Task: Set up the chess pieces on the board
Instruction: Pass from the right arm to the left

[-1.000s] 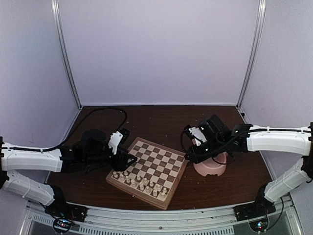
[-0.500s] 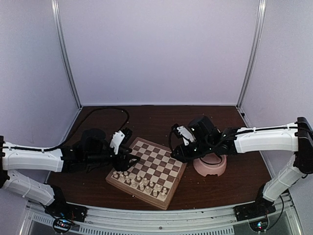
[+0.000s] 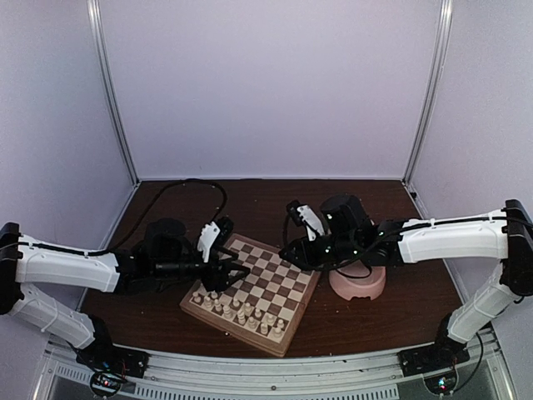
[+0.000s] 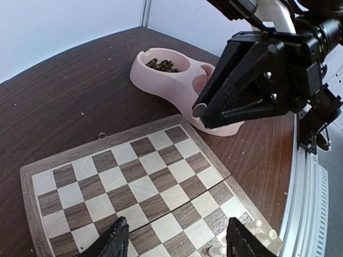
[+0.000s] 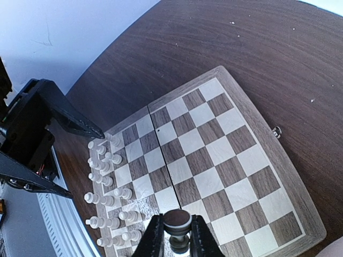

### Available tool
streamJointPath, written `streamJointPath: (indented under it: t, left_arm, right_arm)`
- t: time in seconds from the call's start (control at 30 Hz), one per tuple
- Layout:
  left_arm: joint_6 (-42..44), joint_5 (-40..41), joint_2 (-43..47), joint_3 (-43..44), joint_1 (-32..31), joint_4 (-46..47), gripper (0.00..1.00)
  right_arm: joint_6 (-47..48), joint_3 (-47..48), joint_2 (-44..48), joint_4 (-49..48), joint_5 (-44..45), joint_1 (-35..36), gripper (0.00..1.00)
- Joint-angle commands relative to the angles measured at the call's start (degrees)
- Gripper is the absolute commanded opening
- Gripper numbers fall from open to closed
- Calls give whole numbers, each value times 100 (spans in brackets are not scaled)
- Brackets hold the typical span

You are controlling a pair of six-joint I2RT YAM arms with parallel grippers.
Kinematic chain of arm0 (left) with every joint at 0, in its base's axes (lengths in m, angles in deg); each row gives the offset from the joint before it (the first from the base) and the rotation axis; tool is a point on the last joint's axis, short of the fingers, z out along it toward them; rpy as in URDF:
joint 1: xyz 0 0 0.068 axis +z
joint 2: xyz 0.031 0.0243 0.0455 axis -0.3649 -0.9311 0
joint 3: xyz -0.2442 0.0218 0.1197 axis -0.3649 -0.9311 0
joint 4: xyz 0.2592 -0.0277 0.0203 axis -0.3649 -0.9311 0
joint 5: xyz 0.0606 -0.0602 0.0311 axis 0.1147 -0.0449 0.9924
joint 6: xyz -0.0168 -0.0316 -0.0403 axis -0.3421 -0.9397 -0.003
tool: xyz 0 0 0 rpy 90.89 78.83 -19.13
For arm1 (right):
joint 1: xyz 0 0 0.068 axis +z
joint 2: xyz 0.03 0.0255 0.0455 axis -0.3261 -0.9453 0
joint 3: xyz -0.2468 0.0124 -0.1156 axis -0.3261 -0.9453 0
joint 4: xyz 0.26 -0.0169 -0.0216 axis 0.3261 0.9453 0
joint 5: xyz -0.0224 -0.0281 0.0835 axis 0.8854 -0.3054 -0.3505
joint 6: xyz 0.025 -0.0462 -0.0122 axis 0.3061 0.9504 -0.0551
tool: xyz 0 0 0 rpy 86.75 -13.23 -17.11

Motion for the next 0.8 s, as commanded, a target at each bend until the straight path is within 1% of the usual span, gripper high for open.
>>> streamJointPath:
  t: [0.0,0.1,0.23,0.33,0.4,0.47,0.57,0.7,0.77]
  left_arm:
    - [-327,414,-25,201,39,750,63]
    - [-638,625,-112,351,36,1021,63]
    - [-1039,488,-342,265,31,1726,62]
    - [-1052,319,-407,63,30,2063,59]
    - [-904,182,-420,-66,24,2228,57]
    - [-909,135,-448,-150,13,2346,56]
    - [-1139,-231,-695,-119,4,2647,56]
    - [-1457,-756,-1201,96,-50,2965,49]
    - [-1596,-946,-1405,133,-70,3223,48]
  right_arm:
    - [-174,75,43,-549,248,40,6]
    - [-228,-18,0,-928,273,49,6]
    - [-148,-161,-54,-1367,295,67,7]
    - [-126,-209,-120,-1542,205,67,7]
    - [-145,-203,-140,-1608,88,69,7]
    - [-147,-221,-138,-1664,49,105,7]
    - [-108,-273,-105,-1812,-60,181,7]
    - [2,-411,25,-2024,-103,321,7]
    - [42,-479,103,-2065,-98,374,7]
